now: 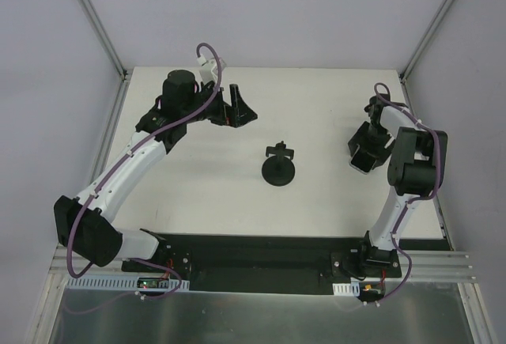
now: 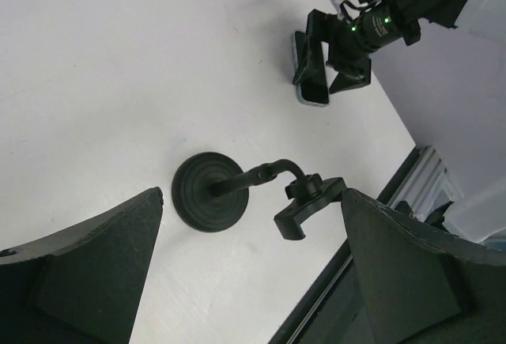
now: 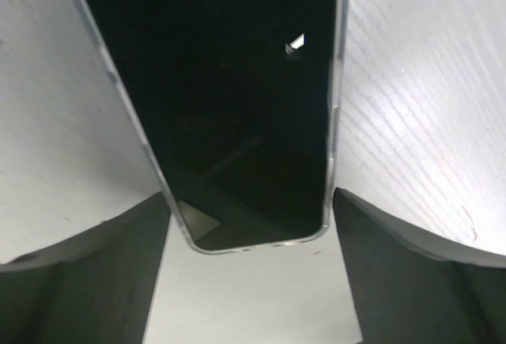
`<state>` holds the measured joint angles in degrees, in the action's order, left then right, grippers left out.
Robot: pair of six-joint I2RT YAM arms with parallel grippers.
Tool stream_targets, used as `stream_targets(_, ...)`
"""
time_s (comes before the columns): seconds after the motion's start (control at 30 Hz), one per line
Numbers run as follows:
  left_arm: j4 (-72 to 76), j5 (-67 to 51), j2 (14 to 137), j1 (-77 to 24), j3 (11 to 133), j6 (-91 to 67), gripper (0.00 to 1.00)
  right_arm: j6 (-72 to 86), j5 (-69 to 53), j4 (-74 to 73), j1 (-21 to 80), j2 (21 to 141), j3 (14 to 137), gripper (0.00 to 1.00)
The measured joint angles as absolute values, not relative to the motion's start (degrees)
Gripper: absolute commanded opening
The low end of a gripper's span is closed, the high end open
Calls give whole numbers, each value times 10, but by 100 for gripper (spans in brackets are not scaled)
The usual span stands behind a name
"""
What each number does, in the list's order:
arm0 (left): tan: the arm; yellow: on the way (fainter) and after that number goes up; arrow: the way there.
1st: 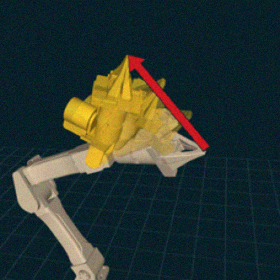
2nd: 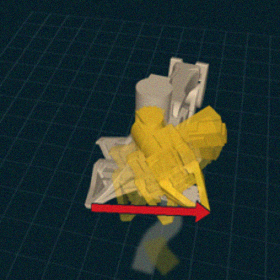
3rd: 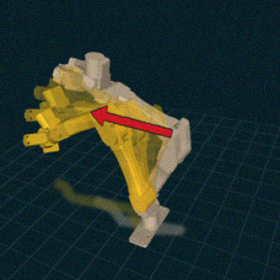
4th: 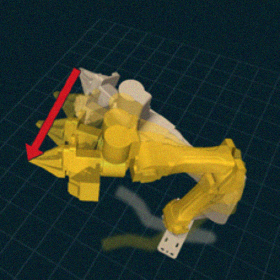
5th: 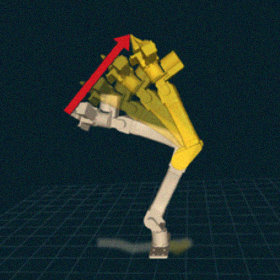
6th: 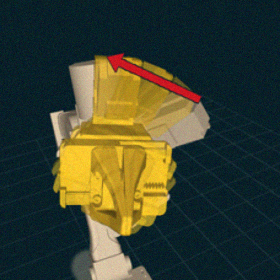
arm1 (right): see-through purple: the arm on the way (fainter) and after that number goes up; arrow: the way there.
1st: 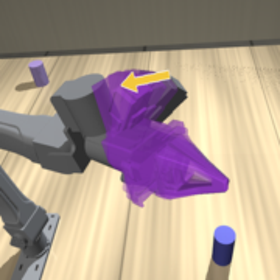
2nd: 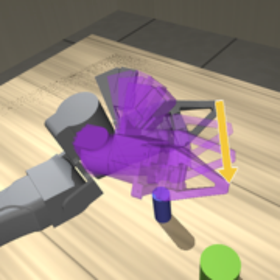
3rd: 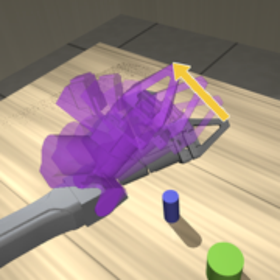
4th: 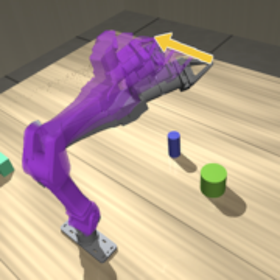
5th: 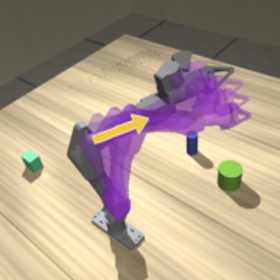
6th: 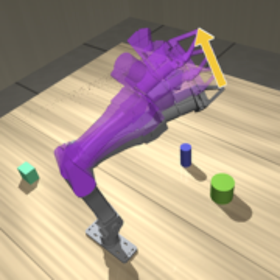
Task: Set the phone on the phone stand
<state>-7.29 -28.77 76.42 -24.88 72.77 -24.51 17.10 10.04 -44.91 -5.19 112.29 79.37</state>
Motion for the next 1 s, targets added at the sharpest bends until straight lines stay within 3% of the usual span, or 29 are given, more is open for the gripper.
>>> stream_targets(0.07,-85,-281,764,-252,721,-225,94,171,96,-444,-53,1123,791,66)
stream_targets(0.4,-111,-284,756,-267,710,-177,95,164,86,-412,-56,1104,762,61)
stream_targets(0.5,-112,-291,756,-270,710,-173,95,157,81,-361,-57,1066,713,66)
stream_targets(0.63,-114,-302,756,-270,710,-173,95,142,67,-331,-59,1046,686,96)
stream_targets(1.0,-115,-315,756,-270,709,-173,96,105,25,-370,-70,1088,734,97)
